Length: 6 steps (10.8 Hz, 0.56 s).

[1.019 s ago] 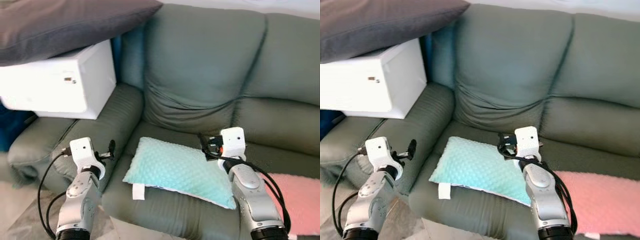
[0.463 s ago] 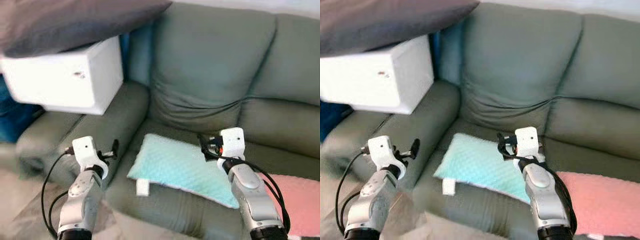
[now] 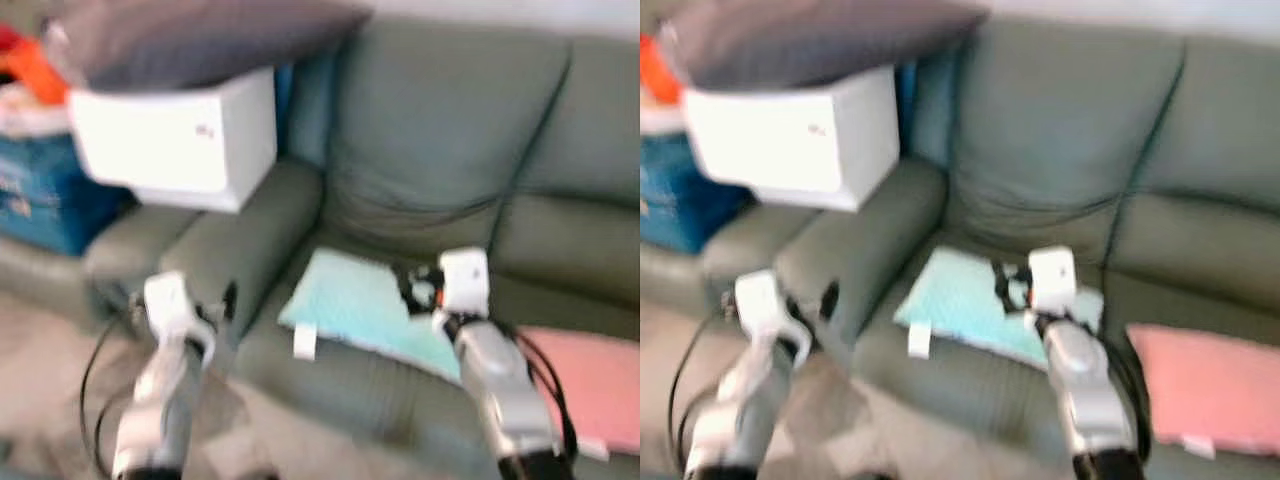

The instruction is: Move the pillow to the sofa

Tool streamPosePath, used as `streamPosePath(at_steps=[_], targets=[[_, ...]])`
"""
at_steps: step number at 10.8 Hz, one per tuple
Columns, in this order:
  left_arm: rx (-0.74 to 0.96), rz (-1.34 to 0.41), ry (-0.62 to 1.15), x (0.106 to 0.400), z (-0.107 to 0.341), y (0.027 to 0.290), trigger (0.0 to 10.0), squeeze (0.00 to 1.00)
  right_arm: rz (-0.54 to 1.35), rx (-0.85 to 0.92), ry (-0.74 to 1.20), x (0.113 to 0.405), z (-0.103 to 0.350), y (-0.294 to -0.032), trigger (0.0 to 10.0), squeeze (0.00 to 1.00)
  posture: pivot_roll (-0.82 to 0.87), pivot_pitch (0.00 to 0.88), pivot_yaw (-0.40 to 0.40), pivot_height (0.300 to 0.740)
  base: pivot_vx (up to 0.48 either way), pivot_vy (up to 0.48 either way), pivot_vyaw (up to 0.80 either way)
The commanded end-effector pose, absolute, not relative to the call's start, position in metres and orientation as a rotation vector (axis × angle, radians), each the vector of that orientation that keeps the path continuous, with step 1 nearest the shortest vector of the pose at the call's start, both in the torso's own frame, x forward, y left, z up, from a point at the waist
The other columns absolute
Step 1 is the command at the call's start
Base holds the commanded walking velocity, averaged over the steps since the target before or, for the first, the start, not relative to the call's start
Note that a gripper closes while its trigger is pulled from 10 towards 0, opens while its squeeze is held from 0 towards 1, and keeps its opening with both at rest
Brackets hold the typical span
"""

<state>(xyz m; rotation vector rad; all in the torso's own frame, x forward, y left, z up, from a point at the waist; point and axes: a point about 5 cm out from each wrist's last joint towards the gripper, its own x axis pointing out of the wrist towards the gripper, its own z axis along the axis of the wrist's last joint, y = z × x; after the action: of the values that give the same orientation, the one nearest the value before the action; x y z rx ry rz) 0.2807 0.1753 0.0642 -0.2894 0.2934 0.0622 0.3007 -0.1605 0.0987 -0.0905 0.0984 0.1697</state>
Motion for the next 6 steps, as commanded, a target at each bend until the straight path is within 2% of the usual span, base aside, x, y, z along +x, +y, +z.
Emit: streamPosePath(at_steps=[1, 6], targets=[[-0.282, 0.045, 0.265, 0.2866, 0.0734, 0.1751, 10.0, 0.0, 0.16, -0.084, 0.082, 0.3036, 0.1029, -0.1615, 10.0, 0.0, -0.16, 0.0, 0.021, 0.74, -0.334, 0.0, 0.0], [-0.272, 0.045, 0.277, 0.2861, 0.0718, 0.1763, 10.0, 0.0, 0.143, -0.099, 0.087, 0.3073, 0.1027, -0.1645, 10.0, 0.0, -0.16, 0.0, 0.022, 0.74, -0.33, 0.0, 0.0]])
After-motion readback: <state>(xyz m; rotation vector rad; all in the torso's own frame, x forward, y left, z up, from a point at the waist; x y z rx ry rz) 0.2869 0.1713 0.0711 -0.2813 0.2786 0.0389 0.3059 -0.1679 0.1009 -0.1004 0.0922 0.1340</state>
